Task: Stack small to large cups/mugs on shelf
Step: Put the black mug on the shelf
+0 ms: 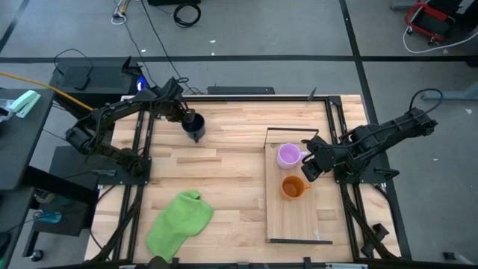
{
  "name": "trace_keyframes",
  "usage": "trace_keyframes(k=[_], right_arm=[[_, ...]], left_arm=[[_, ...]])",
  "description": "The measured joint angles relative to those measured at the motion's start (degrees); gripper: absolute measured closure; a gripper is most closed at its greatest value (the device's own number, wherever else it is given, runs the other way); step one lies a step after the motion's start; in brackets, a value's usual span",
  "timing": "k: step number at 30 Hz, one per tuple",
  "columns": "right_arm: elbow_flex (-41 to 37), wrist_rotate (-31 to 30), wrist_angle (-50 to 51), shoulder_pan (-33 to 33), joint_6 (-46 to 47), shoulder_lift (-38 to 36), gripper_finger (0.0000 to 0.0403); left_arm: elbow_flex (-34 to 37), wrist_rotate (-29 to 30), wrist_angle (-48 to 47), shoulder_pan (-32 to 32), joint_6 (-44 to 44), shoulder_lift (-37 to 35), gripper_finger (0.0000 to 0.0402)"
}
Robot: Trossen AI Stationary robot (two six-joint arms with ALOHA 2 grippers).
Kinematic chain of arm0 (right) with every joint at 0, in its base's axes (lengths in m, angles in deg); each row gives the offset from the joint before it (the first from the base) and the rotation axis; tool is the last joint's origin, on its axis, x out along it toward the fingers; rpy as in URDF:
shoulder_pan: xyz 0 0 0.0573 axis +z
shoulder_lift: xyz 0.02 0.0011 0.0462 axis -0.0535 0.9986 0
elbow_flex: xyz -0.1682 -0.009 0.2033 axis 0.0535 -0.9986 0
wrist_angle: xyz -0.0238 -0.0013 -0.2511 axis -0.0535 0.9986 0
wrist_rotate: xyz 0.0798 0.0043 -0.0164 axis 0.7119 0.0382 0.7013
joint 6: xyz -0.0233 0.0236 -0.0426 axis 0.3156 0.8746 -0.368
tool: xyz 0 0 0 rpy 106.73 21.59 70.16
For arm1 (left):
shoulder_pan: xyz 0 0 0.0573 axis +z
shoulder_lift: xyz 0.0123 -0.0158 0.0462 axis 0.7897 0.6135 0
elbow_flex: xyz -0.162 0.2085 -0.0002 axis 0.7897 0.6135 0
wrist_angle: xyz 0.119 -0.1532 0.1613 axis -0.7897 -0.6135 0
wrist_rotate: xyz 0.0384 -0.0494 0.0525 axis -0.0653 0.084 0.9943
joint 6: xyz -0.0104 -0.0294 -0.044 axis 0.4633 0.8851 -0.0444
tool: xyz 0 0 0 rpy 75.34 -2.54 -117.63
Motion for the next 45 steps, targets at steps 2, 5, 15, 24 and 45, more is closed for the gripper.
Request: trace_keyframes(k=[2, 5, 15, 24, 45], right_arm=[[0.00, -0.02, 0.02, -0.01, -0.02, 0.00, 0.0306], [0.00, -0.02, 0.01, 0.00, -0.04, 0.00, 0.0306], [0.00, -0.02, 0.02, -0.02, -0.16, 0.00, 0.0306], [-0.01, -0.51, 0.04, -0.02, -1.39, 0.02, 0.0306], [-0.01, 0.70, 0.04, 0.00, -4.39, 0.02, 0.0306]], left_arm=[[0.00, 0.02, 0.08, -0.39, 0.07, 0.00, 0.0368], [0.00, 0.09, 0.08, -1.16, 0.10, 0.00, 0.0367], [0.02, -2.37, 0.31, -5.19, 2.88, -1.45, 0.0372], [-5.01, -2.21, -0.44, -11.74, 6.58, -5.81, 0.0377], [-8.97, 8.92, 3.40, -47.99, 29.51, -5.64, 0.0377]])
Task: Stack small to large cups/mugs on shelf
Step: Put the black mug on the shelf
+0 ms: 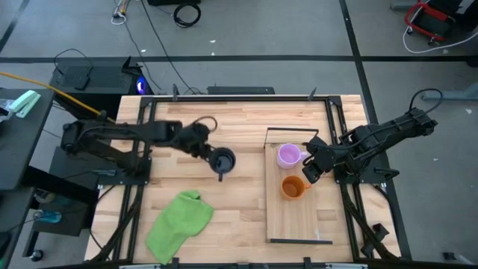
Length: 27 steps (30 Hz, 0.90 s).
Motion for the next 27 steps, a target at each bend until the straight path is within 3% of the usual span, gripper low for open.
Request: trace_keyframes(k=[6, 13, 27], right_arm=[[-0.01, 0.02, -0.68, 0.00, -1.11, -0.02, 0.0306], [-0.01, 0.06, -1.38, 0.00, -2.72, -0.03, 0.0306], [-0.01, 0.70, -1.93, 0.00, -3.24, -0.04, 0.0306]], left_arm=[[-0.02, 5.46, 4.51, -9.12, 8.10, 1.31, 0.0377], [-0.06, 6.30, 8.06, -15.91, 14.08, 5.95, 0.0377], [-0.06, 1.15, 15.41, -18.14, 17.05, 14.34, 0.0377]])
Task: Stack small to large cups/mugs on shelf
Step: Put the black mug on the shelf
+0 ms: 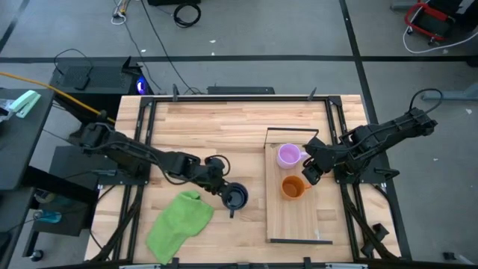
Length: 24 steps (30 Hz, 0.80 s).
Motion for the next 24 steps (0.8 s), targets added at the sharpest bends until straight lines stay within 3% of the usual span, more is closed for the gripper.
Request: trace_keyframes(k=[24], right_arm=[[0.00, -0.02, -0.96, 0.00, 0.00, 0.04, 0.0306]], left_arm=[[0.00, -0.91, -1.98, 0.00, 0.88, 2.65, 0.0377]])
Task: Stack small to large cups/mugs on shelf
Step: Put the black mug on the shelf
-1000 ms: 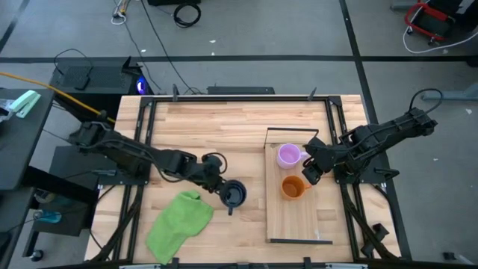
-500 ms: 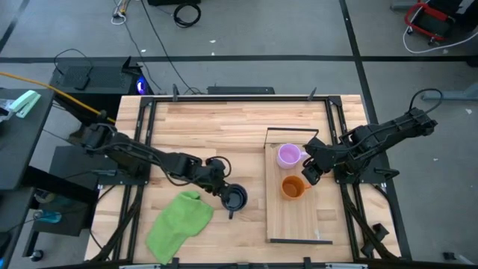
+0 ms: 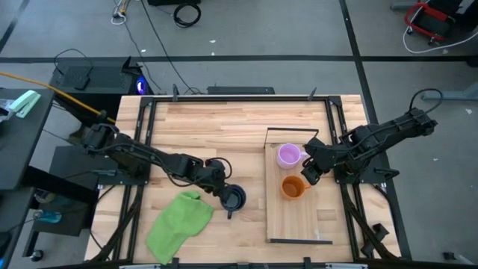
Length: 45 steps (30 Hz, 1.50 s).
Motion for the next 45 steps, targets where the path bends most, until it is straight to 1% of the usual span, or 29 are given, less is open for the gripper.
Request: trace_keyframes(k=[3, 9, 13, 20, 28, 33, 36, 38, 43, 45], right_arm=[[0.00, 0.00, -0.04, 0.00, 0.00, 0.00, 0.0306], [0.00, 0.00, -0.11, 0.00, 0.02, 0.00, 0.0306], [0.00, 0.00, -0.13, 0.00, 0.02, 0.00, 0.0306], [0.00, 0.00, -0.94, 0.00, 0.01, 0.00, 0.0306], [0.00, -0.02, -9.84, 0.00, -2.93, 0.00, 0.0306], [0.00, -0.02, -10.54, 0.00, -2.84, 0.00, 0.0306], [0.00, -0.02, -11.18, 0.00, -2.88, 0.00, 0.0306], [0.00, -0.02, -11.60, 0.00, -2.97, 0.00, 0.0306], [0.00, 0.00, -11.65, 0.00, -4.08, 0.00, 0.0306], [0.00, -0.02, -11.67, 0.00, -4.09, 0.00, 0.0306]], left_arm=[[0.00, 0.00, -0.07, 0.00, -0.02, 0.00, 0.0374], [0.00, 0.01, -0.37, 0.00, -0.29, 0.00, 0.0334], [0.00, 0.03, -0.37, 0.00, -0.33, 0.00, 0.0319], [0.01, 0.03, -0.26, 0.00, -0.45, 0.00, 0.0313], [0.00, 0.02, -0.05, 1.16, -2.87, -0.02, 0.0309], [0.02, 0.00, -0.13, 2.54, -5.91, -0.42, 0.0303], [0.02, -0.29, -0.08, 3.72, -10.01, -1.66, 0.0301], [0.02, -1.79, 0.61, 4.77, -15.03, -2.66, 0.0302], [0.02, -8.39, 2.46, 6.64, -38.01, -5.21, 0.0309], [0.02, -10.15, 1.95, 6.94, -43.31, -6.08, 0.0312]])
